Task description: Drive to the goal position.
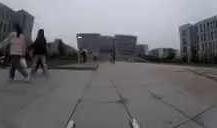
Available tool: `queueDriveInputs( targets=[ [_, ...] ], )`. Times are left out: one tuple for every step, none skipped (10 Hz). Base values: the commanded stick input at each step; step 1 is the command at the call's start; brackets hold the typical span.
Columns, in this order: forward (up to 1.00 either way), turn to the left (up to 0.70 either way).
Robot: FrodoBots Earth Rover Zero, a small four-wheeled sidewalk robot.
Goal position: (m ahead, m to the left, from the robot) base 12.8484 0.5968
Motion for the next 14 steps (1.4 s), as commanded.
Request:
queueDriveInputs(
  targets=[
    [0.7, -0.12],
    [0.7, -0.25],
    [0.7, -0.35],
    [0.7, -0.35],
    [0.7, -0.35],
    [0.7, -0.34],
    [0.7, -0.24],
    [0.7, -0.13],
    [0.7, -0.03],
    [0.7, -0.03],
    [0.7, -0.03],
    [0.7, -0.03],
    [0.7, -0.03],
    [0.7, -0.03]
  ],
)
